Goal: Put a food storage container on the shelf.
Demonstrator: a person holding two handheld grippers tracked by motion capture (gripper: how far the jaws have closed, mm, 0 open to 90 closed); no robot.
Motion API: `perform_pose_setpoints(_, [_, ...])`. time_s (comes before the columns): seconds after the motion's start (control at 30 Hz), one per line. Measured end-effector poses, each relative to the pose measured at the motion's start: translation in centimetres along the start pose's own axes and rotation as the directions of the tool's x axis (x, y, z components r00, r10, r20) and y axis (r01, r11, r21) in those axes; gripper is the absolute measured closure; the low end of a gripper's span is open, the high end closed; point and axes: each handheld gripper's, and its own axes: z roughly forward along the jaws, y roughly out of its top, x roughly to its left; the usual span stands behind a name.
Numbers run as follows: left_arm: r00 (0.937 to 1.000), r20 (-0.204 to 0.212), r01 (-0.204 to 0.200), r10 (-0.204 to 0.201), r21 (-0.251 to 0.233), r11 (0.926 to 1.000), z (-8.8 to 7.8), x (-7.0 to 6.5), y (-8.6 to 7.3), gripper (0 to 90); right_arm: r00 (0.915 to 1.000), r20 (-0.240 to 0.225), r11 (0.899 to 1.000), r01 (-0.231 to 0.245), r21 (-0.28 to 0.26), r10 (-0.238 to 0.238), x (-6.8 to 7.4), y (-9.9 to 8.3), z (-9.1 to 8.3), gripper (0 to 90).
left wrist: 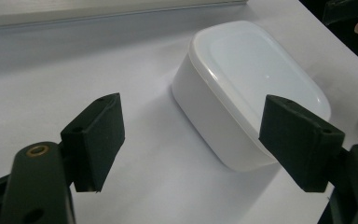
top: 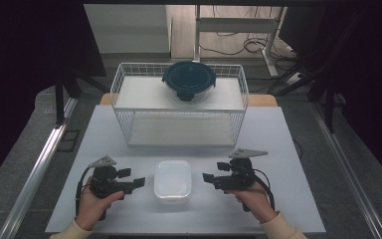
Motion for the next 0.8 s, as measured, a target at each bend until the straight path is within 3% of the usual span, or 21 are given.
perform_pose_setpoints(0.3, [0.9980, 0.039, 0.051, -0.051, -0.013, 0.9986, 0.0, 0.0, 0.4, 21.3, 0.9991, -0.035, 0.999, -0.023, 0.026, 0.024, 0.8, -0.1, 0.9, 25.0])
perform_pose_setpoints(0.47, [0.9936, 0.076, 0.084, -0.084, 0.001, 0.9965, 0.7, -0.2, 0.9, 21.3, 0.9954, -0.056, 0.996, -0.076, 0.040, 0.078, 1.2, 0.3, 2.1, 24.8])
perform_pose_setpoints(0.57, [0.9857, 0.118, 0.118, -0.121, 0.029, 0.9926, 1.4, -0.1, 1.5, 21.6, 0.9897, -0.069, 0.991, -0.122, 0.054, 0.126, 1.3, 0.9, 3.1, 25.2])
perform_pose_setpoints(0.63, [0.9830, 0.117, 0.139, -0.141, 0.026, 0.9899, 1.8, -0.1, 2.0, 22.2, 0.9858, -0.071, 0.987, -0.148, 0.062, 0.152, 1.3, 1.3, 3.7, 25.8])
perform_pose_setpoints(0.8, [0.9656, 0.165, 0.192, -0.201, 0.067, 0.9791, 2.9, 0.1, 2.2, 25.4, 0.9765, -0.083, 0.978, -0.192, 0.085, 0.199, 1.5, 1.3, 5.1, 27.7])
